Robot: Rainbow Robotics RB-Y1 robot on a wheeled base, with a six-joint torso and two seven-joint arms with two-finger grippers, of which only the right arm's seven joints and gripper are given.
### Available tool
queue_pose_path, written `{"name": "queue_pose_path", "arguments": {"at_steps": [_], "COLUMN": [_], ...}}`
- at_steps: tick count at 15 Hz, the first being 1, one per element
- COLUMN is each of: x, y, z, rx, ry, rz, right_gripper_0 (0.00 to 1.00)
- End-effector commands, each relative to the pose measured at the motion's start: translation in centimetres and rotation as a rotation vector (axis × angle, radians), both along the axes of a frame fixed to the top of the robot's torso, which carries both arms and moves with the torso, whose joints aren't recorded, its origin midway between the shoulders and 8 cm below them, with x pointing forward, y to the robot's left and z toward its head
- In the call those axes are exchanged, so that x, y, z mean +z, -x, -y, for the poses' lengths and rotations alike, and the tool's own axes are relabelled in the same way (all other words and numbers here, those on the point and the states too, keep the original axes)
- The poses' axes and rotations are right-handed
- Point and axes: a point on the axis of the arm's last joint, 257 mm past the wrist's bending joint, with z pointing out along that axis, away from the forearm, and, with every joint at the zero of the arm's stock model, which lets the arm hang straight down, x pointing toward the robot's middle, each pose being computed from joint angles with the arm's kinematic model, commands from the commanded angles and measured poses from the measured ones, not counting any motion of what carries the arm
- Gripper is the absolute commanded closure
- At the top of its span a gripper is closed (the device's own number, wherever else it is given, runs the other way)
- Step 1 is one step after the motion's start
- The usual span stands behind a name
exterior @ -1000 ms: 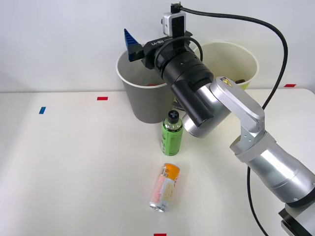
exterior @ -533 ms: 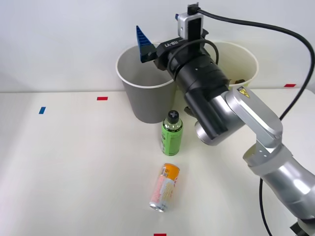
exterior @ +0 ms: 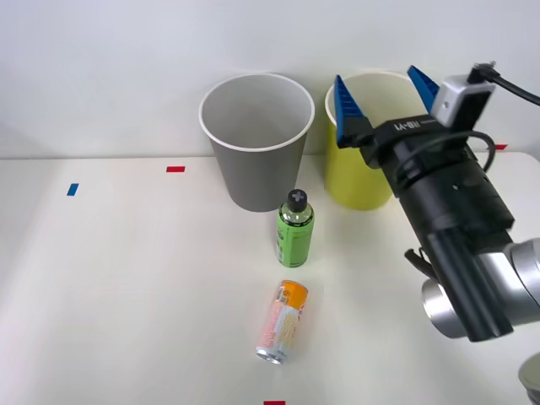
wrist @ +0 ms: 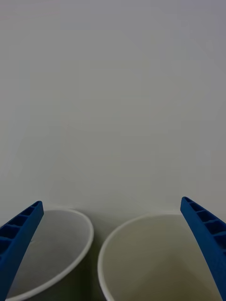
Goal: Put cans in the gray bin, plastic bottles in the light green bin
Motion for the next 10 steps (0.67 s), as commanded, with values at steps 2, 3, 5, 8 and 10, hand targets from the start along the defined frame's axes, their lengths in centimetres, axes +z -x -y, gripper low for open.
{"name": "queue_pose_path", "arguments": {"at_steps": [2, 3, 5, 8, 10], "x": [-3.1, -4.1, -7.1, -11.4, -13.7], "y": [3.6, 4.4, 6.1, 8.7, 10.4], "z": [5.9, 6.9, 9.1, 11.9, 13.5], "rx": [-0.090, -0.122, -0.186, -0.225, -0.261], "ry": [-0.007, 0.017, 0.068, 0.078, 0.078], "rz": [-0.060, -0.078, -0.133, -0.230, -0.286], "right_gripper_0": [0.00, 0.00, 0.00, 0.00, 0.00]}}
